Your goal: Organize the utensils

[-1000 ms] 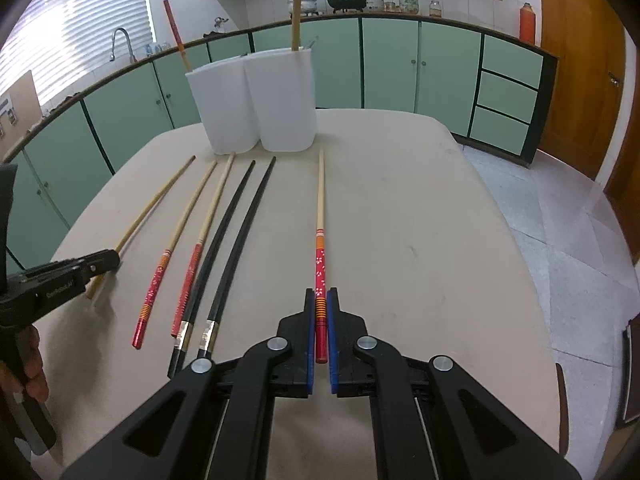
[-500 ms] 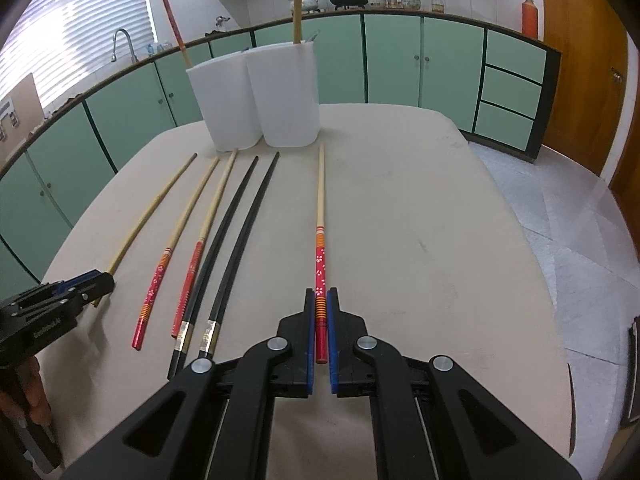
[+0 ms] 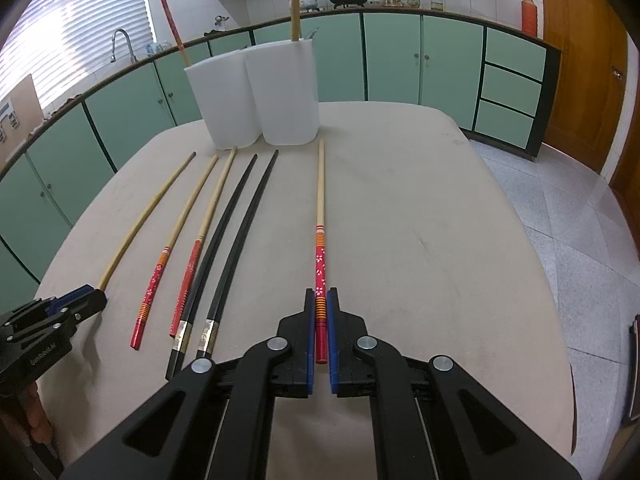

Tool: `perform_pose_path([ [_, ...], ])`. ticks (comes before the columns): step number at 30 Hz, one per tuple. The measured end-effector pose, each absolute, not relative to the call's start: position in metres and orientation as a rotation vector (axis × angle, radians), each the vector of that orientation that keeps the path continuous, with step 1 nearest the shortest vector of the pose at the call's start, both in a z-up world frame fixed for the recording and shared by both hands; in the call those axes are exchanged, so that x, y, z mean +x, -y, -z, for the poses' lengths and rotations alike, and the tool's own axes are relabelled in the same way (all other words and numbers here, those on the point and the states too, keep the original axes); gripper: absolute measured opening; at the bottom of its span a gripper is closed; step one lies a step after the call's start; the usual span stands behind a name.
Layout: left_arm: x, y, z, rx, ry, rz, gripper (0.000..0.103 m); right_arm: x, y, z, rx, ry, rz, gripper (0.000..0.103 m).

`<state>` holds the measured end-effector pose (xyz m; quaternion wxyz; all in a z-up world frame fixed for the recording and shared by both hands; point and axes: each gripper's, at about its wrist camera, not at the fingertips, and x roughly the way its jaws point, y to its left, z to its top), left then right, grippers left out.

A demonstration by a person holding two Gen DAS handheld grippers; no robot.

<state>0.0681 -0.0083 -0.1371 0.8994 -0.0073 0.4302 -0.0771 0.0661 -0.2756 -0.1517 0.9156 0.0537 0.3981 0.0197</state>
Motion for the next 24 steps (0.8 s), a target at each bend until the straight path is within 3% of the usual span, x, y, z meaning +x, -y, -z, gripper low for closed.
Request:
perform_pose_path([
  [2,0.07,0.007,0.137,-0.024,-0.894,0.155,0.006,0.066,0.276,0.152,0.112,-0.821,-0.04,0.005],
  [8,0.071,0.008,0.13,-0.042,-0.895,0.166,0.006,0.067,0.277,0.151,0.114,-0.817,-0.04,0.005],
  [24,0.069,0.021,0.032,-0.017,-0.653,0.202,0.006,0.064,0.287,0.093,0.106,-0.679,-0.027,0.005],
])
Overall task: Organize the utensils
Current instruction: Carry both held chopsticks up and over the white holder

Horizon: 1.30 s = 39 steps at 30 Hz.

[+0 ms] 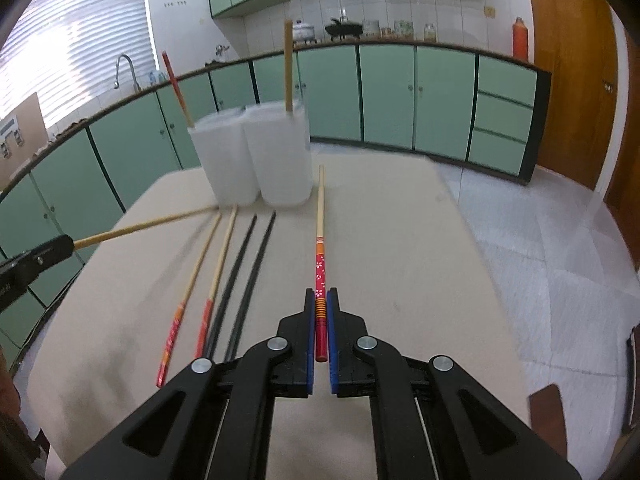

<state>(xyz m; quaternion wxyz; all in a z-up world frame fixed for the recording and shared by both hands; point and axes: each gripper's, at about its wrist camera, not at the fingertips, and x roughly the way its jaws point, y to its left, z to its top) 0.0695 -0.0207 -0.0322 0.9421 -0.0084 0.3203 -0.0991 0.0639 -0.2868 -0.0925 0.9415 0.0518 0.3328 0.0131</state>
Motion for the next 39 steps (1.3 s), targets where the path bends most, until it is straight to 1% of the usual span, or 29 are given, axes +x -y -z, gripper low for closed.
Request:
perform_pose_path([
  [9,0.079,0.031,-0.028,-0.046,-0.517,0.237,0.006,0.069,0.299,0.033,0.117,-0.585,-0.043,0.005],
  [12,0.084,0.036,-0.045,-0.054,-0.483,0.251,0.006,0.074,0.304,0.021,0.13,-0.612,-0.026,0.005],
  [14,0.087,0.039,-0.053,-0.06,-0.463,0.259,0.006,0.081,0.31,0.021,0.15,-0.667,-0.014,0.005],
  [16,0.088,0.041,-0.055,-0.064,-0.454,0.263,0.006,0.087,0.316,0.029,0.166,-0.721,-0.01,0.005],
  [20,0.088,0.042,-0.049,-0.077,-0.462,0.268,0.006,0.096,0.321,0.069,0.212,-0.802,-0.026,0.006],
  [23,0.088,0.04,-0.046,-0.079,-0.469,0.269,0.006,0.101,0.319,0.096,0.194,-0.857,0.0,0.006],
  [25,0.088,0.039,-0.045,-0.082,-0.466,0.271,0.006,0.102,0.317,0.102,0.194,-0.87,-0.003,0.006],
  [31,0.084,0.039,-0.043,-0.089,-0.454,0.266,0.006,0.104,0.313,0.09,0.128,-0.876,-0.021,0.006],
  [39,0.081,0.04,-0.049,-0.084,-0.447,0.288,0.006,0.105,0.315,0.141,0.163,-0.922,-0.04,0.006],
])
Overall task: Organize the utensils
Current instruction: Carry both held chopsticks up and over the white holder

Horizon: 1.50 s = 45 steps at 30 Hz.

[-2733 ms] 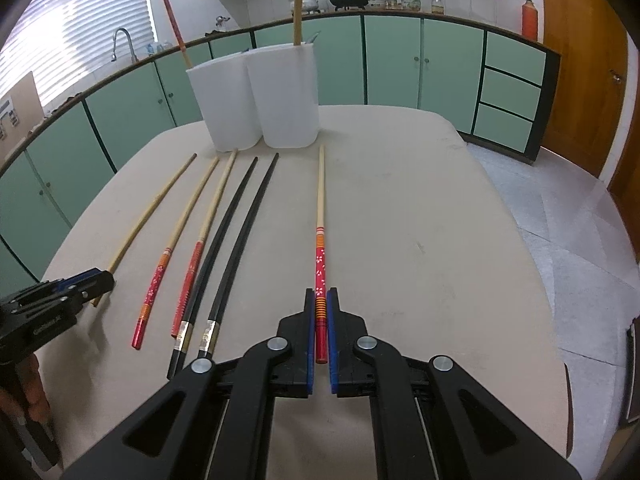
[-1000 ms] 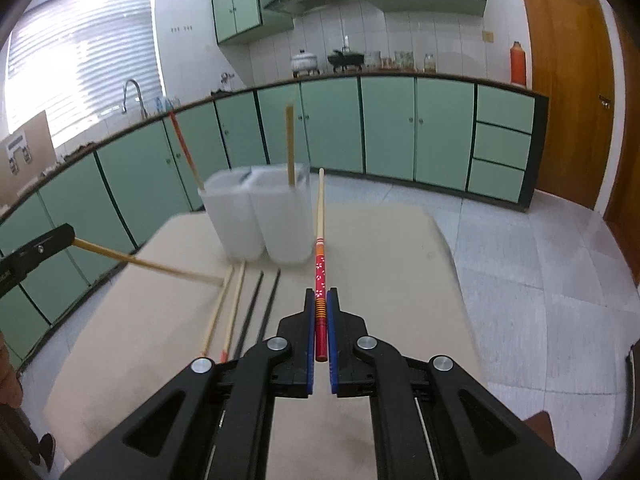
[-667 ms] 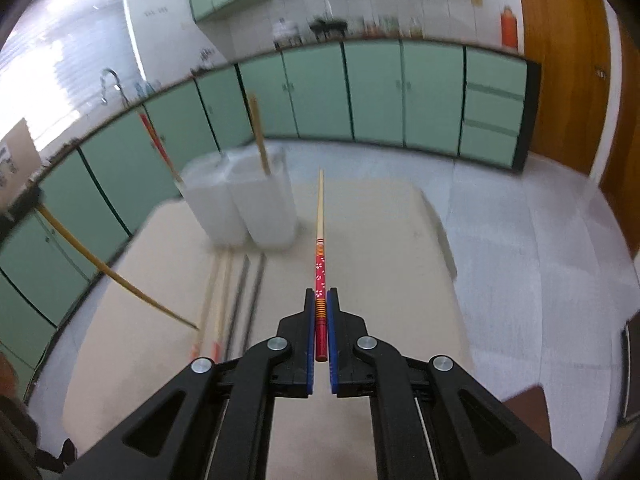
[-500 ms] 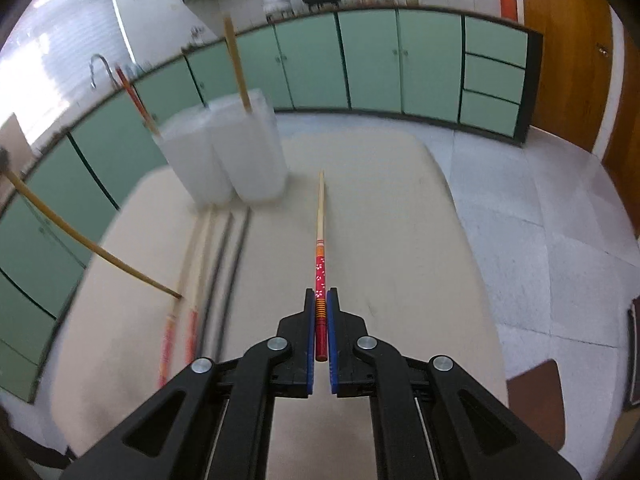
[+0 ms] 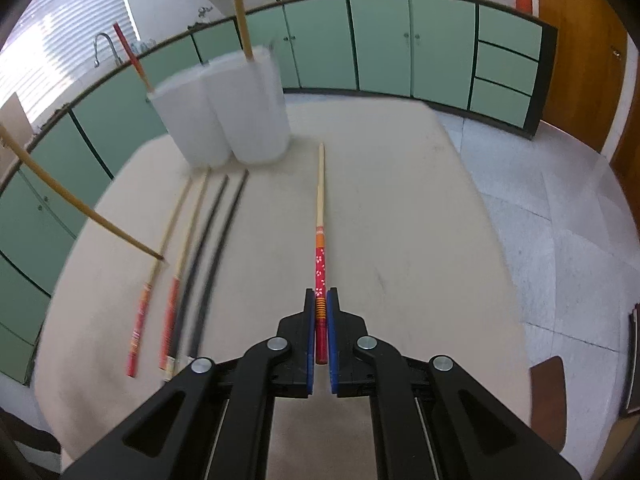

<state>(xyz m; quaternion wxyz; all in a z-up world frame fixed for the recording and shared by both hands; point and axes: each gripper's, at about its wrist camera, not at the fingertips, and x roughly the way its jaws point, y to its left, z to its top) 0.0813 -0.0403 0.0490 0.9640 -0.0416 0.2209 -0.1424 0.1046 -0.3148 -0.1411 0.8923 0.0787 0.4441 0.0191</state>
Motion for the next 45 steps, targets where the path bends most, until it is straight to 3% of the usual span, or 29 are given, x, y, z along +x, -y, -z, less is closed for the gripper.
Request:
perform_pose_path([
  [4,0.081,0.039,-0.05,-0.086,-0.447,0.291,0.006,0.097,0.313,0.152,0.158,-0.926,-0.066,0.007],
  [7,0.079,0.039,-0.05,-0.088,-0.447,0.291,0.006,0.087,0.313,0.155,0.152,-0.916,-0.082,0.019],
  [12,0.081,0.036,-0.05,-0.094,-0.454,0.292,0.006,0.08,0.307,0.157,0.118,-0.902,-0.08,0.022],
  [18,0.081,0.035,-0.051,-0.092,-0.454,0.295,0.006,0.078,0.303,0.158,0.105,-0.892,-0.066,0.021],
  [24,0.081,0.036,-0.051,-0.092,-0.451,0.303,0.006,0.073,0.302,0.159,0.066,-0.879,-0.042,0.006],
  [29,0.08,0.034,-0.051,-0.09,-0.446,0.302,0.006,0.072,0.304,0.153,0.067,-0.873,-0.044,0.006],
  [45,0.082,0.029,-0.077,-0.11,-0.383,0.309,0.006,0.078,0.322,0.009,0.061,-0.691,-0.095,0.005],
])
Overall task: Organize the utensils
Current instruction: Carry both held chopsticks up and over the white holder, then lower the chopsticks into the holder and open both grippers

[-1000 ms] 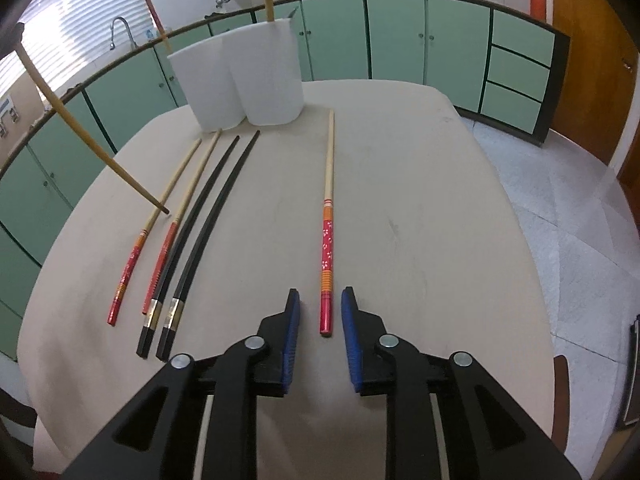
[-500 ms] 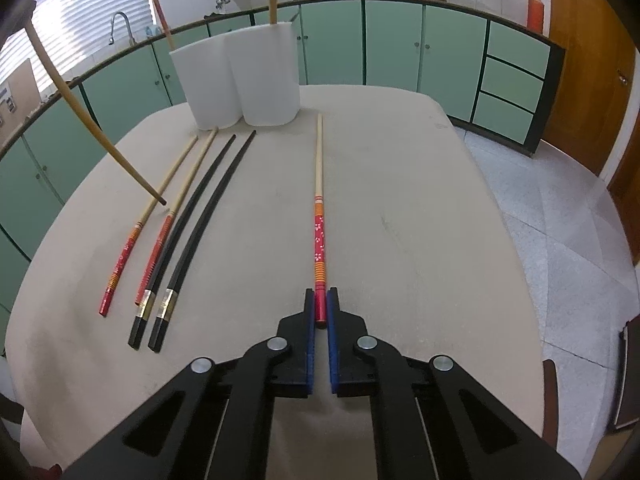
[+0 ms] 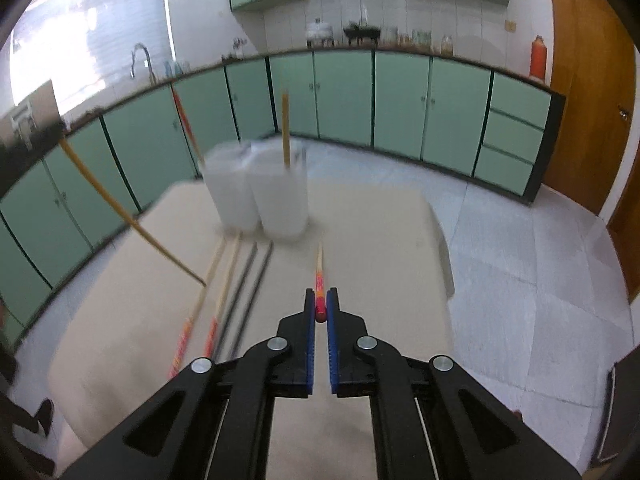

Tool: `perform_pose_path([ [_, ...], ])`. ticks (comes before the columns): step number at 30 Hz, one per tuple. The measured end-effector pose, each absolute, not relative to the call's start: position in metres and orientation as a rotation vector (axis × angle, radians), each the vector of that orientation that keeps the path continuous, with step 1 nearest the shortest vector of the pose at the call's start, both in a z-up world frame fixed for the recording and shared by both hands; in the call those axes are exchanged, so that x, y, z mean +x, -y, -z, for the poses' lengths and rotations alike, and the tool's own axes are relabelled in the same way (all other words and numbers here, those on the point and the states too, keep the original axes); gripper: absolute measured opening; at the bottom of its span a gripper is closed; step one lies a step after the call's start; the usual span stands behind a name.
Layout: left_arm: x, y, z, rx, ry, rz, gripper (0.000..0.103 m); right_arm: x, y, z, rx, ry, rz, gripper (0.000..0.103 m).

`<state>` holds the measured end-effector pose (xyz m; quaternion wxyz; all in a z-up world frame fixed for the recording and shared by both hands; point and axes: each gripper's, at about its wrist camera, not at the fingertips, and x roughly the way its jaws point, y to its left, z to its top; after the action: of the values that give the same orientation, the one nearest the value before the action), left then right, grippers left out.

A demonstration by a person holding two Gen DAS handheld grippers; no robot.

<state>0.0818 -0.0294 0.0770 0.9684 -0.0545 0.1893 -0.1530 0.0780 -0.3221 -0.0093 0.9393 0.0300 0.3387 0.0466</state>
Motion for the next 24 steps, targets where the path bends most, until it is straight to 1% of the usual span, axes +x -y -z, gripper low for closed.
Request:
perform_pose_path([
  [10,0.096,0.033,-0.115,-0.112,-0.309,0.332,0.006,0.099,0.316,-0.072,0.068,-0.577,-0.236,0.005],
  [19,0.117,0.042,-0.17,-0.095,-0.194,0.322,0.006,0.134,0.3,-0.15,0.063,-0.437,-0.321,0.005],
  [24,0.142,0.053,-0.186,-0.061,-0.169,0.304,0.006,0.166,0.294,-0.175,0.055,-0.398,-0.299,0.005],
])
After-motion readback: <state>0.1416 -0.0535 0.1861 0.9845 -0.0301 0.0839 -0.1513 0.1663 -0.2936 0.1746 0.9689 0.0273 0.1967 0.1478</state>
